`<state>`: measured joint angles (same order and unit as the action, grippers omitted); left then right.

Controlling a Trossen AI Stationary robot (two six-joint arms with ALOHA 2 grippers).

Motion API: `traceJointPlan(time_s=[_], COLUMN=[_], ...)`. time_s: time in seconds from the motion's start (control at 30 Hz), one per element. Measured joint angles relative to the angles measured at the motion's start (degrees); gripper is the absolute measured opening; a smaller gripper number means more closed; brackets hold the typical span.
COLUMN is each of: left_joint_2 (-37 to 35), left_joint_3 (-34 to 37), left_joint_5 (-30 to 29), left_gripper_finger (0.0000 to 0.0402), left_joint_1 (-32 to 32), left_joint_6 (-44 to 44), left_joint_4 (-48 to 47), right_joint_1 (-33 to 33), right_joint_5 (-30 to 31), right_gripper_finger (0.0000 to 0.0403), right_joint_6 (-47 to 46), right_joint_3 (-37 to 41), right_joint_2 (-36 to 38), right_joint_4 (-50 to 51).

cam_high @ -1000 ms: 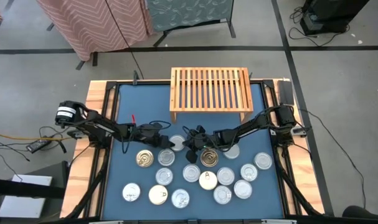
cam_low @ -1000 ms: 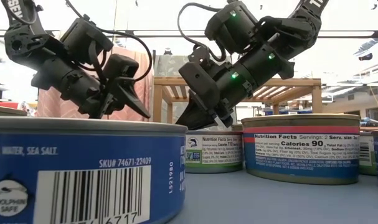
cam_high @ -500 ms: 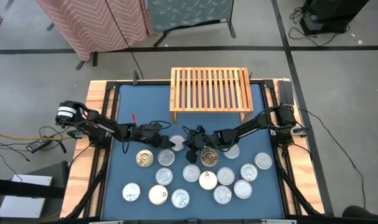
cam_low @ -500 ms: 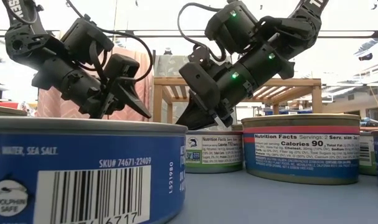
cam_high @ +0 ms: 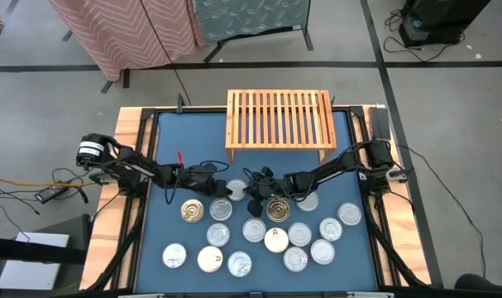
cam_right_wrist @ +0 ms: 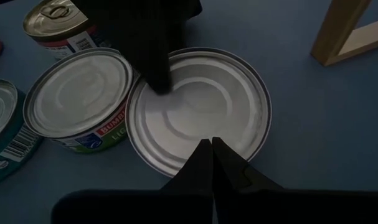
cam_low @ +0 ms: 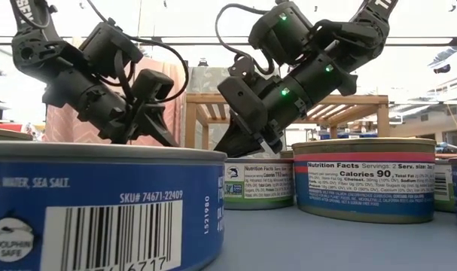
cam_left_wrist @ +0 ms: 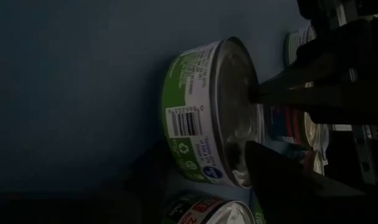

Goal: Stack canned seafood by type on shelf
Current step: Put the green tuna can on the shelf

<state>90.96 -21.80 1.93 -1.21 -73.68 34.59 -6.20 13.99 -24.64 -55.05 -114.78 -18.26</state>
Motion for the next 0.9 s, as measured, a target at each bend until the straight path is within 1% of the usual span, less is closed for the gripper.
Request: traceJointPlan(time_s=[0.2, 0.4, 0.47, 0.5, 0.57, 0.6, 0.7, 0.9], left_joint_2=[0.0, -0.1, -1.0, -1.3, -2.0, -2.2, -2.4, -3.1], left_joint_3=[0.0, 0.0, 0.0, 0.0, 0.0, 0.2, 0.8, 1.3], left_joint_5=[0.3, 1.4, 1.2, 0.6, -0.6, -1.0, -1.0, -0.9], left_gripper_finger=[0.0135, 0.0049, 0.0021, 0.0013, 0.0009, 0.0014, 0.0042, 0.0087], left_joint_1=[0.2, 0.2, 0.2, 0.2, 0.2, 0.2, 0.4, 1.9], left_joint_6=[-0.3, -0.3, -0.2, -0.4, -0.9, -1.0, -1.2, -1.3], left_joint_4=[0.1, 1.2, 1.0, 0.8, 0.1, 0.2, 1.3, 3.7], right_joint_1=[0.0, 0.0, 0.0, 0.0, 0.0, 0.0, -0.5, -1.1], right_joint_5=[0.1, 0.1, 0.0, 0.0, -0.1, 0.0, 2.4, 7.8], right_gripper_finger=[0.0000, 0.0000, 0.0000, 0.0000, 0.0000, 0.0000, 0.0000, 0.0000], right_joint_6=[0.5, 0.8, 0.8, 0.8, 0.4, 0.4, 0.4, 5.1], right_joint_3=[0.1, 0.1, 0.2, 0.2, 0.2, 0.1, 0.1, 0.5], right_joint_2=[0.0, 0.0, 0.0, -0.1, -0.1, -0.1, 0.4, 4.0], right_joint_4=[-0.4, -1.0, -1.5, -1.5, -1.4, -1.2, -1.2, 1.2])
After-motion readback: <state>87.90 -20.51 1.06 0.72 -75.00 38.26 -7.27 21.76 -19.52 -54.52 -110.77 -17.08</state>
